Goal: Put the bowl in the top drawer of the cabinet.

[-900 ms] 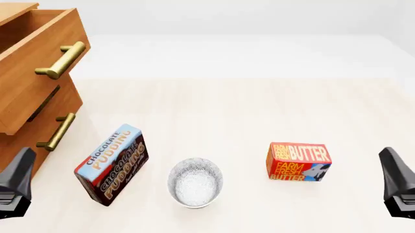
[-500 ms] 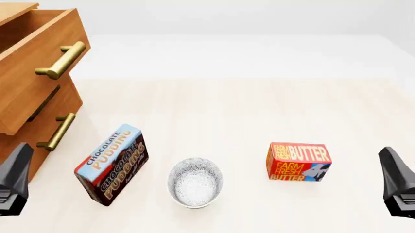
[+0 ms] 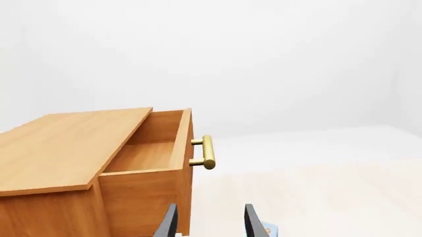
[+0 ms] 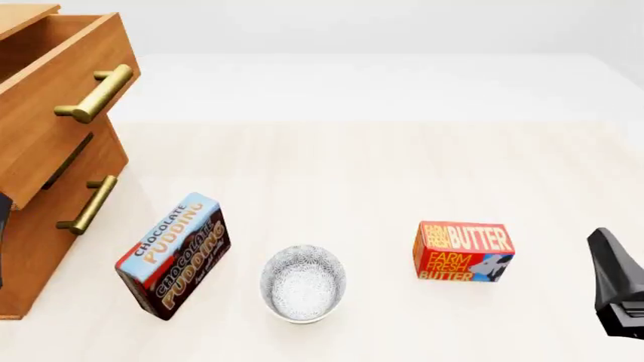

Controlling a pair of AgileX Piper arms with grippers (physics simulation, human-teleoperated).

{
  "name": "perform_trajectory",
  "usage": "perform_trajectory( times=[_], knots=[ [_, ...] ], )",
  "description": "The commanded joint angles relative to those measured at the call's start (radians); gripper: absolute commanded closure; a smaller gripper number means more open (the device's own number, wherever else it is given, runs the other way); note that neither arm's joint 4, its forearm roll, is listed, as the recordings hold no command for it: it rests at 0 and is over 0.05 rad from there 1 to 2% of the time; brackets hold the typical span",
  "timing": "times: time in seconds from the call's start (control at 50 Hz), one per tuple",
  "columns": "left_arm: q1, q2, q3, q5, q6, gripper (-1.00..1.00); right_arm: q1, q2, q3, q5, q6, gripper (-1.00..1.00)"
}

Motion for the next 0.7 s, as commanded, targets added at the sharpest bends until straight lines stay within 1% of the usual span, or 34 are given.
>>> perform_trajectory(
  times=[0.02, 0.06, 0.16, 0.22, 0.26, 0.28, 0.3, 0.32, 0.38, 0.44, 0.48, 0.56, 0.66, 0.7],
  knots=[
    [-0.036, 0.000, -0.081, 0.022, 0.058, -1.00, 0.000, 0.000, 0.000, 0.000, 0.000, -1.00],
    [-0.043, 0.000, -0.100, 0.023, 0.086, -1.00, 0.000, 0.000, 0.000, 0.000, 0.000, -1.00],
    [-0.035, 0.000, -0.133, 0.053, 0.089, -1.00, 0.000, 0.000, 0.000, 0.000, 0.000, -1.00],
    [-0.028, 0.000, -0.138, 0.052, 0.099, -1.00, 0.000, 0.000, 0.000, 0.000, 0.000, -1.00],
    [-0.033, 0.000, -0.165, 0.067, 0.116, -1.00, 0.000, 0.000, 0.000, 0.000, 0.000, -1.00],
    [-0.053, 0.000, -0.244, 0.109, 0.166, -1.00, 0.000, 0.000, 0.000, 0.000, 0.000, -1.00],
    [-0.060, 0.000, -0.255, 0.116, 0.176, -1.00, 0.000, 0.000, 0.000, 0.000, 0.000, -1.00],
    [-0.063, 0.000, -0.357, 0.166, 0.207, -1.00, 0.000, 0.000, 0.000, 0.000, 0.000, -1.00],
    [-0.067, 0.000, -0.361, 0.160, 0.222, -1.00, 0.000, 0.000, 0.000, 0.000, 0.000, -1.00],
    [-0.062, 0.000, -0.378, 0.177, 0.204, -1.00, 0.000, 0.000, 0.000, 0.000, 0.000, -1.00],
    [-0.069, 0.000, -0.381, 0.165, 0.231, -1.00, 0.000, 0.000, 0.000, 0.000, 0.000, -1.00],
    [-0.068, 0.000, -0.384, 0.166, 0.234, -1.00, 0.000, 0.000, 0.000, 0.000, 0.000, -1.00],
    [-0.075, 0.000, -0.431, 0.225, 0.222, -1.00, 0.000, 0.000, 0.000, 0.000, 0.000, -1.00],
    [-0.084, 0.000, -0.436, 0.232, 0.241, -1.00, 0.000, 0.000, 0.000, 0.000, 0.000, -1.00]
  ],
)
